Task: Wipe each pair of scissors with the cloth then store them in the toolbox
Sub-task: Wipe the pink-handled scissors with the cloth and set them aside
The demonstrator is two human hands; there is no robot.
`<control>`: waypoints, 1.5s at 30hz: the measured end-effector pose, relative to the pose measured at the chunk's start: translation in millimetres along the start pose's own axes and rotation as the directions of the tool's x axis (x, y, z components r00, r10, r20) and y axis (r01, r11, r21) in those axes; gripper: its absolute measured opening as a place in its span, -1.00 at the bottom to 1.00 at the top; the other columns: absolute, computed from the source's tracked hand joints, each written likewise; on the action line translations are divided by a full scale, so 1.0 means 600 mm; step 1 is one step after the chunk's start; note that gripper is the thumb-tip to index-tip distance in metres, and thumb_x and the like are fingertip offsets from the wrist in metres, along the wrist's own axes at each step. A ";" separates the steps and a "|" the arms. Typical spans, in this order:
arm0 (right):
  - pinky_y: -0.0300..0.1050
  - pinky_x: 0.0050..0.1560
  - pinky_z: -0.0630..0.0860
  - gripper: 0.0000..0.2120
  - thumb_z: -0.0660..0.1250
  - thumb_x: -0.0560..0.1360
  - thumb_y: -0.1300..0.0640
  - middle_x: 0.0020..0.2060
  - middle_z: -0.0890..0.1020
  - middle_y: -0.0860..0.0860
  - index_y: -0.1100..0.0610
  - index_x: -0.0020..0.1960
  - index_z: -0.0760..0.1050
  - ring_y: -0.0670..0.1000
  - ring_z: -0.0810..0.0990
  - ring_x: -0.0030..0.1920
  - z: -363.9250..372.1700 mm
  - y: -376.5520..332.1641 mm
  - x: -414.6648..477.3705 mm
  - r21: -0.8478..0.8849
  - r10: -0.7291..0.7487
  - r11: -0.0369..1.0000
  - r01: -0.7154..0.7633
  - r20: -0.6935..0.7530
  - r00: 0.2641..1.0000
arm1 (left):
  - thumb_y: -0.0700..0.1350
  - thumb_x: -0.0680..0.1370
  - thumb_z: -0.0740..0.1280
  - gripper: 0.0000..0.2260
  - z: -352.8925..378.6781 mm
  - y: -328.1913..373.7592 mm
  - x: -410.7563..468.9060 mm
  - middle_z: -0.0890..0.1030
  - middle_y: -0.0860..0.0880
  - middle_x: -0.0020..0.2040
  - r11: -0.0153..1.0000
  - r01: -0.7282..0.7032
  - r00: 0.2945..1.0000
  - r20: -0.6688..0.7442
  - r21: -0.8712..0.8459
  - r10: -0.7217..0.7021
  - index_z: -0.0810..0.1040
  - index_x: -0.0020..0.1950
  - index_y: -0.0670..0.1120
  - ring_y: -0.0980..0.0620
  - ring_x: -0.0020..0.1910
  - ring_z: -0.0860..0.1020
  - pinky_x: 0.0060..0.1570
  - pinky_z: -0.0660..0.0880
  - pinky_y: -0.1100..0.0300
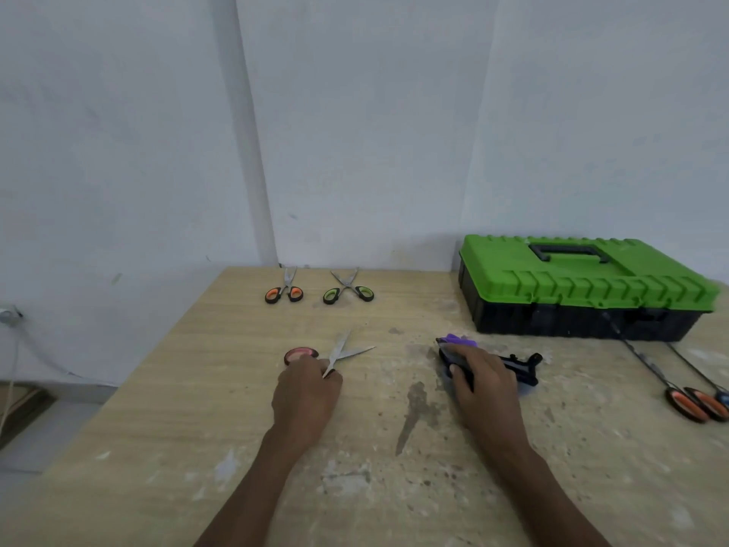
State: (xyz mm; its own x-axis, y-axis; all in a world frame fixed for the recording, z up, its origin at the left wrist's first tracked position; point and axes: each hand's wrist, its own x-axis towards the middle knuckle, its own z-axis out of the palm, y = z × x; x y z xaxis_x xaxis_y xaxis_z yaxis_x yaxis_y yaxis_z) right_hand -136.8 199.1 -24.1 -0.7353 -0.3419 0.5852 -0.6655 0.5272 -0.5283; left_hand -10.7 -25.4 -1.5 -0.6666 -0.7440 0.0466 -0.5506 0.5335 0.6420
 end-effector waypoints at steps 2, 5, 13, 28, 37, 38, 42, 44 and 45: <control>-0.02 0.06 0.50 -0.63 0.42 0.49 0.27 0.08 0.65 -0.17 -0.05 0.24 0.58 -0.09 0.56 0.10 -0.001 0.000 -0.001 0.018 0.022 1.000 -0.022 0.012 1.000 | -0.08 0.59 0.40 -0.87 -0.001 0.003 0.000 0.64 -0.02 -0.15 0.984 0.010 0.999 0.035 -0.178 -0.003 0.61 0.02 -0.14 0.04 -0.20 0.59 -0.27 0.45 0.15; 0.05 0.10 0.50 -0.63 0.41 0.51 0.24 0.09 0.64 -0.18 -0.07 0.25 0.57 -0.09 0.55 0.12 -0.001 0.002 -0.001 0.019 0.042 0.999 -0.043 0.023 0.999 | -0.14 0.59 0.42 -0.86 -0.003 0.008 0.003 0.66 -0.06 0.00 0.905 0.056 0.997 0.077 -0.423 -0.026 0.61 0.10 -0.17 0.02 -0.04 0.61 -0.14 0.49 0.24; 0.07 0.11 0.53 -0.65 0.31 0.56 0.27 0.09 0.64 -0.20 -0.07 0.25 0.57 -0.12 0.56 0.12 -0.003 0.001 0.000 0.067 0.052 0.996 -0.053 0.014 0.999 | -0.40 0.54 0.40 -0.54 0.004 0.055 -0.013 0.56 -0.20 0.12 0.276 0.443 0.893 0.448 -0.853 -0.047 0.37 0.42 -0.36 -0.06 0.04 0.60 -0.07 0.56 0.14; -0.38 0.14 0.48 -0.74 0.22 0.66 0.24 0.17 0.62 -0.21 0.02 0.25 0.55 -0.26 0.54 0.21 -0.032 -0.039 -0.004 0.502 0.296 0.841 -0.201 -0.116 0.948 | -0.44 0.54 0.34 -0.64 0.049 0.086 -0.048 0.68 -0.27 0.18 0.137 0.452 0.861 0.471 -0.882 0.193 0.42 0.23 -0.10 -0.10 0.09 0.66 -0.04 0.64 0.11; -0.39 0.00 0.50 -0.68 0.23 0.66 0.26 0.14 0.62 -0.29 -0.04 0.31 0.55 -0.24 0.60 0.05 -0.021 -0.064 -0.011 0.484 0.200 0.856 -0.179 0.010 0.980 | -0.16 0.61 0.37 -0.76 0.059 0.094 -0.053 0.72 -0.18 0.13 0.163 0.447 0.875 0.468 -0.880 0.126 0.54 0.27 -0.15 -0.08 0.02 0.73 -0.06 0.66 0.01; -0.40 0.02 0.49 -0.67 0.23 0.66 0.27 0.16 0.62 -0.30 -0.03 0.32 0.55 -0.25 0.59 0.09 -0.021 -0.067 -0.011 0.473 0.178 0.865 -0.165 0.017 0.984 | -0.15 0.61 0.37 -0.76 0.061 0.093 -0.052 0.72 -0.19 0.14 0.170 0.447 0.875 0.469 -0.878 0.117 0.57 0.27 -0.16 -0.09 0.05 0.72 -0.05 0.66 0.00; -0.32 0.22 0.45 -0.67 0.24 0.65 0.26 0.23 0.58 -0.28 -0.03 0.34 0.52 -0.20 0.51 0.29 -0.018 -0.068 -0.012 0.426 0.133 0.897 -0.113 -0.017 0.991 | -0.19 0.50 0.47 -0.74 0.062 0.093 -0.053 0.70 -0.27 0.10 0.209 0.421 0.883 0.452 -0.882 0.126 0.64 0.16 -0.21 -0.11 0.01 0.71 -0.07 0.68 0.03; -0.25 0.24 0.45 -0.66 0.25 0.64 0.24 0.24 0.57 -0.26 -0.04 0.36 0.51 -0.19 0.50 0.30 -0.013 -0.067 -0.015 0.358 0.094 0.931 -0.079 -0.023 0.995 | -0.25 0.44 0.49 -0.77 0.064 0.091 -0.054 0.72 -0.25 0.02 0.207 0.405 0.893 0.434 -0.891 0.122 0.67 0.09 -0.20 -0.08 -0.06 0.73 -0.14 0.66 0.07; -0.22 0.23 0.46 -0.65 0.27 0.63 0.25 0.23 0.57 -0.25 -0.04 0.35 0.51 -0.20 0.50 0.28 -0.010 -0.066 -0.017 0.302 0.054 0.952 -0.047 -0.014 0.998 | -0.28 0.45 0.47 -0.80 0.065 0.091 -0.054 0.73 -0.24 0.02 0.207 0.402 0.894 0.431 -0.892 0.122 0.68 0.07 -0.18 -0.09 -0.05 0.73 -0.10 0.66 0.05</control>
State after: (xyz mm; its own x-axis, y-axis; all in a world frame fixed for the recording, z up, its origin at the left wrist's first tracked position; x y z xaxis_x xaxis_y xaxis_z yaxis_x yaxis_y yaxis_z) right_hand -102.3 186.3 -5.6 -0.7683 -0.3023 0.5642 -0.6375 0.2830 -0.7166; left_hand -38.6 43.7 2.0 -0.8798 -0.4264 -0.2100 0.0664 -0.5478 0.8340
